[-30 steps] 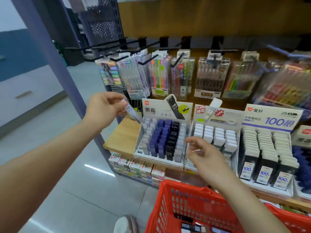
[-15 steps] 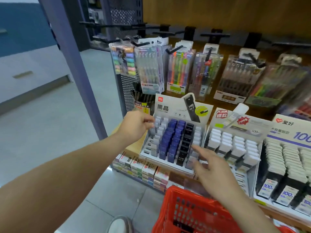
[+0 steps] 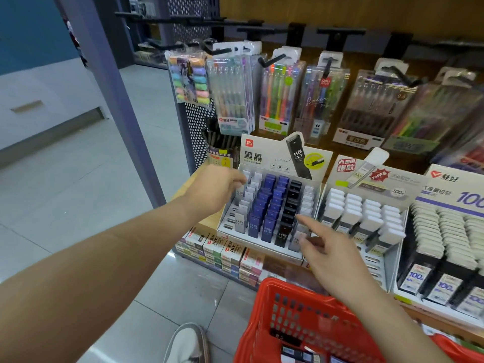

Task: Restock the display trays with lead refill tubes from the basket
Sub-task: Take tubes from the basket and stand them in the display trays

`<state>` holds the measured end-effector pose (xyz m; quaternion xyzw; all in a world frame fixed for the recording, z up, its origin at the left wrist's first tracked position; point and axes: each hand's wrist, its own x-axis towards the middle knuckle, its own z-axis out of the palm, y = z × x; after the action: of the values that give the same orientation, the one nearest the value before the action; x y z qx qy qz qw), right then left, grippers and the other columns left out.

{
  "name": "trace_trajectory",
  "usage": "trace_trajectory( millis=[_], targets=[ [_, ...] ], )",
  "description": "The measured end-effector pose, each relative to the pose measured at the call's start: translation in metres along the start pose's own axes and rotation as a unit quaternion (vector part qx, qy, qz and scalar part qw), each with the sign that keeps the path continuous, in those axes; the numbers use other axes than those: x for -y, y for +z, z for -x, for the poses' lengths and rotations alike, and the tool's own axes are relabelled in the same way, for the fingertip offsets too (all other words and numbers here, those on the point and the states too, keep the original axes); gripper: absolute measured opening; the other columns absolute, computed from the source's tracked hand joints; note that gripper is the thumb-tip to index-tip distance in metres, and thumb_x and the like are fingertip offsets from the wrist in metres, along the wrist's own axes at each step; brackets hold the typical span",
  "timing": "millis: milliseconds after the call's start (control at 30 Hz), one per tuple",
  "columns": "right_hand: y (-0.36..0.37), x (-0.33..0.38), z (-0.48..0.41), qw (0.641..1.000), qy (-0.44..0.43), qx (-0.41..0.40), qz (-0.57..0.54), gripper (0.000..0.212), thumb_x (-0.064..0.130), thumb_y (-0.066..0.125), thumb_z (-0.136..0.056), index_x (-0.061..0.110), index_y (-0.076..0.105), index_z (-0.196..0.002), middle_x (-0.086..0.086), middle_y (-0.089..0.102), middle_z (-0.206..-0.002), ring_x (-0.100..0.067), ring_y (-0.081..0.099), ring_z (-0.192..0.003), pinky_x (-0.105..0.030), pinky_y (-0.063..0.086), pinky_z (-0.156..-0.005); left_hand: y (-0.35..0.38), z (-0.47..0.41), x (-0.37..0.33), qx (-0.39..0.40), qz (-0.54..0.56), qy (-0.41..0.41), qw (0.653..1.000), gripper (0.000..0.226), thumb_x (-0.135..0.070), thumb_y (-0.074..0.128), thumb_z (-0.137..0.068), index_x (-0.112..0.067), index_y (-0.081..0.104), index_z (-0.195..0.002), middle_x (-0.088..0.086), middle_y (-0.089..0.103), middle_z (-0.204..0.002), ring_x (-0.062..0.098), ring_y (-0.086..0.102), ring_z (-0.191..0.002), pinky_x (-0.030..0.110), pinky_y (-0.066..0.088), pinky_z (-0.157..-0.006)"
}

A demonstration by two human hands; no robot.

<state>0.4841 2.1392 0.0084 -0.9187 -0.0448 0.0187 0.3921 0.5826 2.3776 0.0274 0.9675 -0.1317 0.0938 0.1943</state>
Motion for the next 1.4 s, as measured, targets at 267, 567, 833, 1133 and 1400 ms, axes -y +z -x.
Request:
trace_trajectory(
  millis=[267,567,833,1133,1400],
  targets=[
    [-0.009,-0.002,0.008,1.000,0.003,0.006,-0.024,0.047,0.026,0.051,-0.100,0.040,0.044,-0.143,0.015,0.057,-0.099,0.006,0.038,-0.049,-0.009,0.033,-0.051,-0.004,-0.003,-0.006,0.031,-0.032,0.022,0.999,0.026,-0.009,0.053,-0.096,-0.015,0.070,-0.114,0.004,0.069,-0.112,0.022,0.061,-0.106,0.025,0.043,-0.091],
    [-0.041,-0.006,0.030,1.000,-0.011,-0.022,-0.017,0.040,0.023,0.054,-0.098,0.042,0.052,-0.133,0.011,0.061,-0.117,0.011,0.056,-0.093,-0.016,0.044,-0.079,-0.013,-0.009,-0.019,0.017,-0.015,-0.082,0.996,0.013,-0.016,0.063,-0.090,-0.017,0.074,-0.096,-0.001,0.071,-0.099,0.015,0.061,-0.094,0.028,0.046,-0.092],
    [-0.080,-0.055,0.096,0.972,-0.066,0.131,0.186,0.017,0.024,0.060,-0.093,0.031,0.067,-0.107,0.007,0.072,-0.092,-0.010,0.065,-0.084,-0.029,0.048,-0.079,-0.064,0.024,-0.119,0.029,-0.052,0.030,0.998,0.022,-0.012,0.058,-0.085,-0.024,0.074,-0.094,-0.006,0.070,-0.093,0.015,0.061,-0.089,0.020,0.041,-0.080],
    [-0.010,-0.176,0.174,0.913,-0.008,0.301,0.275,0.054,0.028,0.062,-0.087,0.024,0.044,-0.139,-0.007,0.048,-0.137,-0.027,0.048,-0.127,-0.034,0.041,-0.102,0.094,0.165,-0.184,0.376,-0.216,0.125,0.892,0.028,-0.035,0.048,-0.091,-0.017,0.065,-0.104,0.009,0.068,-0.106,0.030,0.063,-0.100,0.034,0.048,-0.078],
    [0.044,-0.258,0.184,0.918,0.132,0.258,0.271,0.104,0.050,0.076,-0.076,0.031,0.009,-0.154,-0.005,0.010,-0.159,-0.028,0.022,-0.144,-0.047,0.036,-0.110,0.231,0.283,-0.138,0.534,-0.161,-0.048,0.829,0.083,-0.066,0.061,-0.076,-0.018,0.033,-0.138,0.009,0.046,-0.135,0.030,0.050,-0.121,0.040,0.044,-0.096]
  ],
)
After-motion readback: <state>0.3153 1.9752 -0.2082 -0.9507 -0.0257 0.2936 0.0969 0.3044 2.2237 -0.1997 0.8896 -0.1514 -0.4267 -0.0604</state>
